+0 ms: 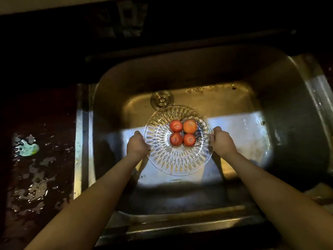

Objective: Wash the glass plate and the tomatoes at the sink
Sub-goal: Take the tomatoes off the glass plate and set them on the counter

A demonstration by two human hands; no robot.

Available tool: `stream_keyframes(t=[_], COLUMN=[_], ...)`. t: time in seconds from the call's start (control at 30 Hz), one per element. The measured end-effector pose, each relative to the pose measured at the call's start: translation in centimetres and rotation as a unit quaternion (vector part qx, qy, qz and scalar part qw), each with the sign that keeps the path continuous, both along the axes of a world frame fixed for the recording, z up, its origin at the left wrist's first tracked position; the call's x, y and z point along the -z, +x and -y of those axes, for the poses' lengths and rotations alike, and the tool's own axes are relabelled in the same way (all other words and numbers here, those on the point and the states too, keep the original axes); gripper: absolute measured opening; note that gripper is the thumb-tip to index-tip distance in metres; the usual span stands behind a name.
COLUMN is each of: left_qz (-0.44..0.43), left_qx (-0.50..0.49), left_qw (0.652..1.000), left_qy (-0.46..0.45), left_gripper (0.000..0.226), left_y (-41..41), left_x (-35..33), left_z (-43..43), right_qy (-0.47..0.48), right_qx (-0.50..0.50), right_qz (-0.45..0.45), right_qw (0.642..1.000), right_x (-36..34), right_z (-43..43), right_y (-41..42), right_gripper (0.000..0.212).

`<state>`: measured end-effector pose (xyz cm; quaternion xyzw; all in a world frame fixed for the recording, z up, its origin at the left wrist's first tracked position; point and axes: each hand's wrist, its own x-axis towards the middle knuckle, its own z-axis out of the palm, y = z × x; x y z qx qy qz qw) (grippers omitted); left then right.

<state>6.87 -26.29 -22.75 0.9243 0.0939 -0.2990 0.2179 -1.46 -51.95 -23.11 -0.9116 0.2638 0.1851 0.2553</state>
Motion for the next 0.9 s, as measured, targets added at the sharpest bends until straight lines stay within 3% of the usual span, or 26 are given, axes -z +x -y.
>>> stream_keyframes(t=[0.23, 0.33, 0.43, 0.53, 0.7, 0.9], left_qz=[0.16, 0.115, 0.067, 0.051, 0.056, 0.053], left_qx=[0.069, 0.097, 0.115, 0.086, 0.053, 0.047], left_qw=[0.985, 0.984, 0.981, 0.981, 0.979, 0.978], left_qy=[0.0, -0.099, -0.142, -0.168, -0.187, -0.194], left_gripper=[0.044, 0.047, 0.059, 0.067, 0.06, 0.046], left_y=[-1.7, -2.2, -2.7, -3.0, -3.2, -3.5], left_x=[-1.4, -1.7, -1.4, -1.2, -0.7, -0.1], left_z=[1.7, 3.2, 4.6, 5.6, 6.5, 6.7], right_qy=[0.012, -0.002, -0.043, 0.014, 0.06, 0.035], right_qx=[0.028, 0.041, 0.018, -0.038, -0.099, -0.092], right_qz=[0.0, 0.008, 0.062, 0.126, 0.089, 0.08], right_qw=[1.0, 0.999, 0.997, 0.991, 0.989, 0.992], right_x=[-0.4, -0.7, -1.3, -1.7, -1.2, -0.4], right_z=[-0.1, -0.4, -0.8, -1.8, -3.7, -4.8], right_y=[-0.1, 0.0, 0.2, 0.6, 0.1, 0.1], right_gripper=[0.022, 0.02, 0.018, 0.022, 0.038, 0.053])
